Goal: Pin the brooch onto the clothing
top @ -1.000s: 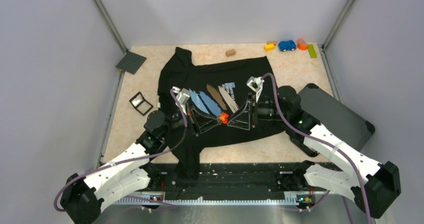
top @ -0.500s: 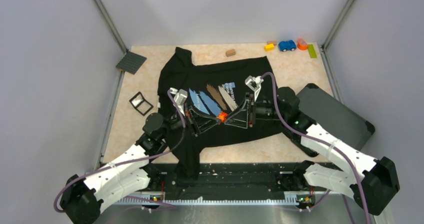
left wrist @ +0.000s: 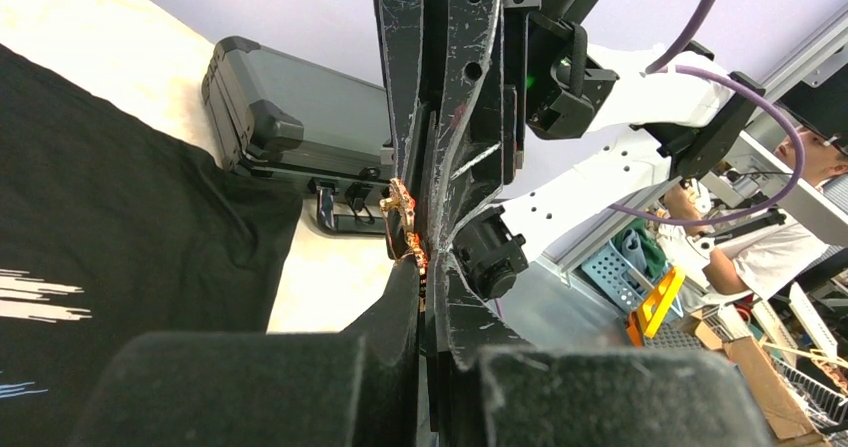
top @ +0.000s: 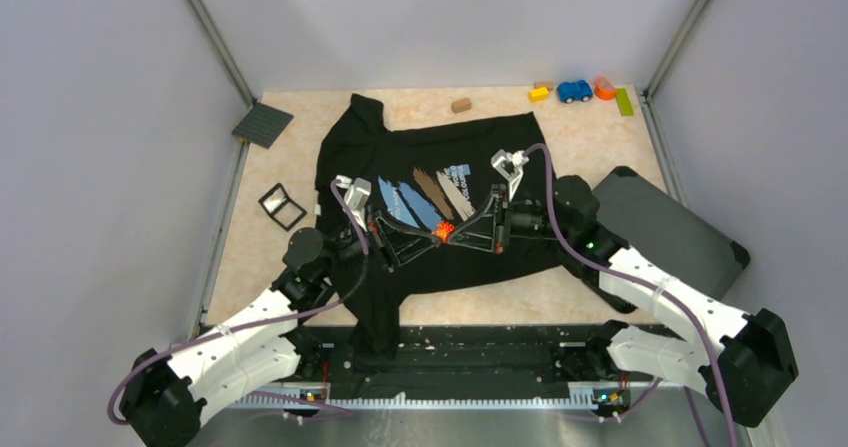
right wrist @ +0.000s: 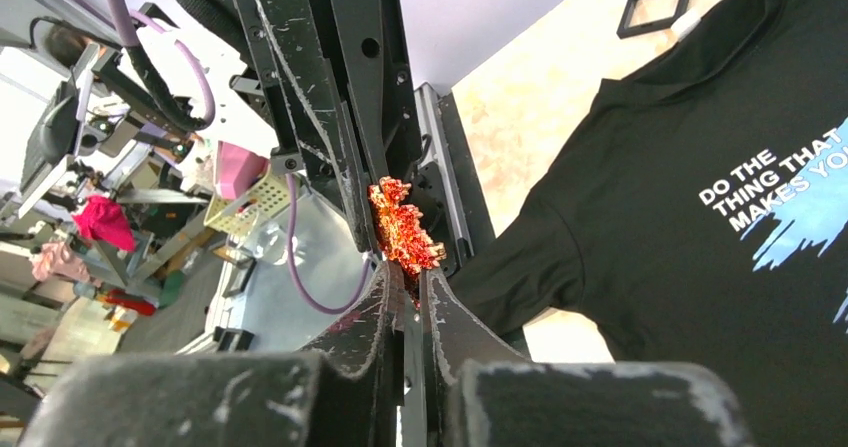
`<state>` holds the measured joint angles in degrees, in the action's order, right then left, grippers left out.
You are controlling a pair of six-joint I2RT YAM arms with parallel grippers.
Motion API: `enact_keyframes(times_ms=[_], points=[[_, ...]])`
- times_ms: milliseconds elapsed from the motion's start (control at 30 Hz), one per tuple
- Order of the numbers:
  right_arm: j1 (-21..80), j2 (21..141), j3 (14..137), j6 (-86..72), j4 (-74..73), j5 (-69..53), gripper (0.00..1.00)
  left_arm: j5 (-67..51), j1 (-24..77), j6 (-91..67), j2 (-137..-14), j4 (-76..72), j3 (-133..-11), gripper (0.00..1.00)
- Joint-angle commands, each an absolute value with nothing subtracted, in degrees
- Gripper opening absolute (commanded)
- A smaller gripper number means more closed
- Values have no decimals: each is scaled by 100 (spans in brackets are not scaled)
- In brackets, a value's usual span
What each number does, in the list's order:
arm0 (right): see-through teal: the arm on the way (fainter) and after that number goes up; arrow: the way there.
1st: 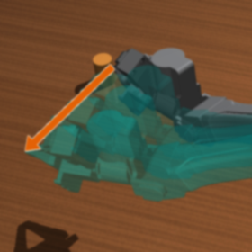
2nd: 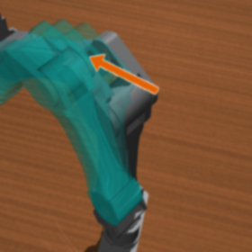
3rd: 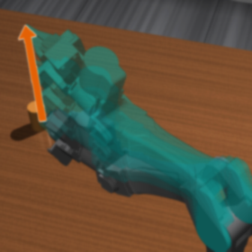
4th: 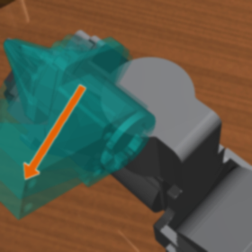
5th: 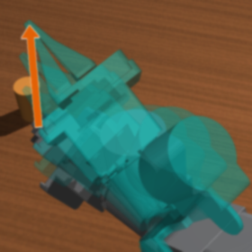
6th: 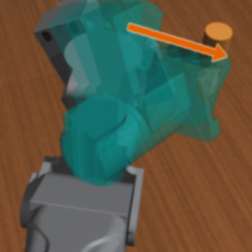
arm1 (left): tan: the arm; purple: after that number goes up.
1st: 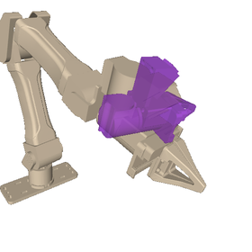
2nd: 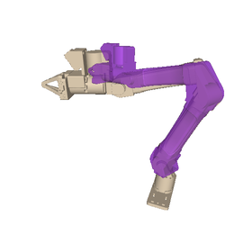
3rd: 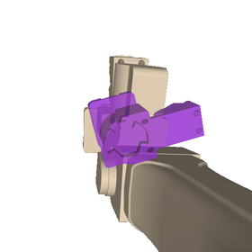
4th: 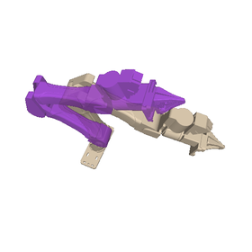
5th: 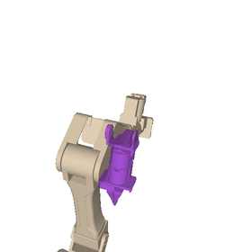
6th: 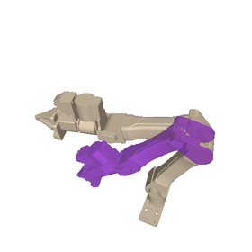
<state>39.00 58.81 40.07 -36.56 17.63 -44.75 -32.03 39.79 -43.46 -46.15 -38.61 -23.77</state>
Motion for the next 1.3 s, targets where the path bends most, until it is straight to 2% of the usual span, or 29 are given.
enact_keyframes(times_ms=[0,67,167,267,333,400,533,600,733,1000,1267], points=[[4019,5854,4017,-3679,2220,-4564,0,-3068,4003,-4352,-4585,-4160,-2338,0],[4017,5784,4038,-3464,1987,-4378,0,-3008,4003,-4391,-4596,-4092,-2338,1],[4021,5617,4180,-2834,1319,-3886,0,-2666,4001,-4490,-4537,-3848,-2323,40],[4017,5523,4372,-2150,629,-3293,0,-2286,3991,-4454,-4333,-3514,-2263,51],[4021,5521,4453,-1840,393,-3003,0,-1980,3990,-4466,-4169,-3076,-2299,71],[4095,5474,4453,-1443,263,-2595,0,-1656,3983,-4469,-3992,-2515,-2371,82],[4629,5514,4408,-489,106,-785,0,-921,3918,-4847,-3771,-1080,-2827,89],[4930,5610,4347,-96,290,10,0,-672,3798,-5314,-3857,-399,-3142,89],[5542,5766,4192,685,980,1139,0,-990,3549,-6233,-4156,150,-3603,85],[6155,6014,3954,1966,2042,1419,0,-1663,2949,-7185,-4700,469,-3904,84],[6670,6354,3753,2939,2671,1688,0,-2119,2673,-7756,-5042,-132,-3773,84]])
